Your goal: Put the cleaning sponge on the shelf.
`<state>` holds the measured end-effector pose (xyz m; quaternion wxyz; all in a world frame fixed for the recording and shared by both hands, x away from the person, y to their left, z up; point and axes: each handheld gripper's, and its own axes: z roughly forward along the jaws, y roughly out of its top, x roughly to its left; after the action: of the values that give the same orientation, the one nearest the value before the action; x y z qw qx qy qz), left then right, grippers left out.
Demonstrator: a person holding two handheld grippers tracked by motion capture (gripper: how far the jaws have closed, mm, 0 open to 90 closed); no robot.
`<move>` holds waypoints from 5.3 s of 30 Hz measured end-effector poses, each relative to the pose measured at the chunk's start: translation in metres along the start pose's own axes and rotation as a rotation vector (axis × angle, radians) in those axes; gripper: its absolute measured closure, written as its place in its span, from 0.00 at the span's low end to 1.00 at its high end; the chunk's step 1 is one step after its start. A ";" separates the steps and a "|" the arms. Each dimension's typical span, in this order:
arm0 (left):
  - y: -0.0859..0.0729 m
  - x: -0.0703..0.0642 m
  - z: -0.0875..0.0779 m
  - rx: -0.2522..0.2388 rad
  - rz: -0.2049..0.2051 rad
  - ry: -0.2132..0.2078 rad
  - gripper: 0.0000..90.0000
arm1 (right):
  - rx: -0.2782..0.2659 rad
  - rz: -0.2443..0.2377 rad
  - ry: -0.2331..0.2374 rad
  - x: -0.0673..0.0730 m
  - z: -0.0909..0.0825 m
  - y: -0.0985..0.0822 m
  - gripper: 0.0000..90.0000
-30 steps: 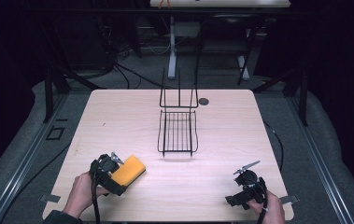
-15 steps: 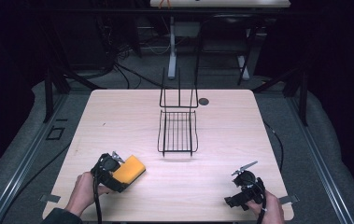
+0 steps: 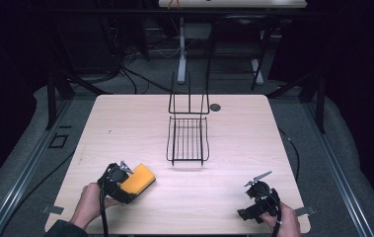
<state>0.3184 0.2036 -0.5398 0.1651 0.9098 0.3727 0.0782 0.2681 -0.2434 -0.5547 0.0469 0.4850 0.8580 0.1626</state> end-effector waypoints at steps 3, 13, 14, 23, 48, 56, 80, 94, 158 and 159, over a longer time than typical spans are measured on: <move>-0.001 0.000 -0.001 -0.004 0.000 0.006 0.28 | 0.000 0.000 0.001 -0.001 0.000 0.000 0.08; -0.005 0.002 -0.019 -0.067 0.000 0.040 0.28 | 0.000 -0.005 -0.007 0.000 0.000 0.000 0.08; -0.005 0.002 -0.019 -0.067 0.000 0.040 0.28 | 0.000 -0.005 -0.007 0.000 0.000 0.000 0.08; -0.001 0.001 -0.029 -0.099 0.022 0.026 0.29 | 0.004 -0.005 -0.009 0.001 0.000 0.000 0.09; 0.016 0.013 -0.047 -0.128 0.087 0.030 0.30 | 0.011 -0.013 -0.012 0.000 0.002 0.000 0.09; 0.022 0.016 -0.053 -0.160 0.104 0.028 0.30 | 0.018 -0.015 -0.012 0.002 0.002 0.001 0.09; 0.043 0.017 -0.056 -0.166 0.161 0.012 0.31 | 0.012 -0.005 -0.017 0.001 0.001 0.000 0.10; 0.056 0.016 -0.060 -0.177 0.189 -0.002 0.31 | 0.011 -0.010 -0.017 0.001 0.001 0.000 0.10; 0.147 0.008 -0.030 -0.144 0.496 -0.064 0.30 | 0.013 -0.016 -0.017 0.002 0.001 0.000 0.11; 0.148 0.008 -0.029 -0.146 0.498 -0.066 0.30 | 0.013 -0.016 -0.017 0.002 0.001 0.000 0.11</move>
<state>0.4130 0.1175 -0.4590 0.2178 0.9613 0.1251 0.1135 0.2672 -0.2420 -0.5557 0.0523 0.4798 0.8624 0.1527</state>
